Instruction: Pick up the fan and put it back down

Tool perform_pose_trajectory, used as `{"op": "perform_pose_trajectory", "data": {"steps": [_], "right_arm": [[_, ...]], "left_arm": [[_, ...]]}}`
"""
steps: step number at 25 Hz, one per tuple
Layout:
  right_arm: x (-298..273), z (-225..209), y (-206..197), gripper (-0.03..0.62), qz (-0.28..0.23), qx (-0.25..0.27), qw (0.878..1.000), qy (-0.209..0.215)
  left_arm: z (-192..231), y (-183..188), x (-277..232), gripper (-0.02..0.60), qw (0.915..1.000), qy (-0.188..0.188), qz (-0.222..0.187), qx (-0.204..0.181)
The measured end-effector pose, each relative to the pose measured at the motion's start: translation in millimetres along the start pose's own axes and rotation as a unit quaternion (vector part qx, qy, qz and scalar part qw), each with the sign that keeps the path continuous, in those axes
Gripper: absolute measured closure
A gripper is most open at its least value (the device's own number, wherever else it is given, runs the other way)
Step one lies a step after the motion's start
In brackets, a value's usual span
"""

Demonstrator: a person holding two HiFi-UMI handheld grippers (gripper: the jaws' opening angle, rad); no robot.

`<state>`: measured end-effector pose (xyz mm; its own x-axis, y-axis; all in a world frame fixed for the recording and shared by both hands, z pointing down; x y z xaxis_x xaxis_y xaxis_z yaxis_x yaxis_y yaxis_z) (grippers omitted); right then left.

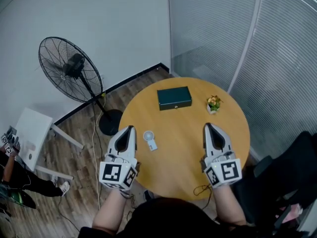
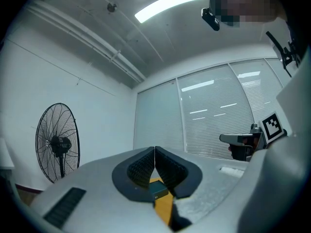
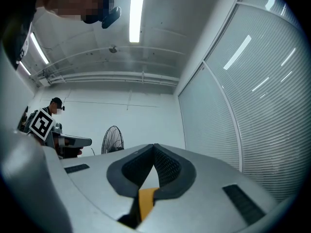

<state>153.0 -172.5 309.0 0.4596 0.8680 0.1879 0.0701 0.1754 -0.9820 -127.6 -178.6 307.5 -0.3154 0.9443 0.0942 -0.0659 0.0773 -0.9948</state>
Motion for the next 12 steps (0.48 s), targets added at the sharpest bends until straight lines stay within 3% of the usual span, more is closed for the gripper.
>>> {"op": "perform_pose_trajectory", "data": {"steps": [12], "right_arm": [[13.7, -7.0, 6.9, 0.589, -0.002, 0.005, 1.0, 0.008]], "left_arm": [[-15.3, 1.1, 7.2, 0.574, 0.9999, 0.003, -0.009, 0.005]]}}
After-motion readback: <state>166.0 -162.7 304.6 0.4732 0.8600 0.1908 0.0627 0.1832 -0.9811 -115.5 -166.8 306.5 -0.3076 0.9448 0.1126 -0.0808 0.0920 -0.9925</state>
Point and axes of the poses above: the fingertips, and each gripper's own axes: x backward along the fingers, z to its left, y out of its top, the point moved 4 cm from there along x, backward along the fingers, and after that the axes turned 5 degrees about y, right-handed, at the moved point
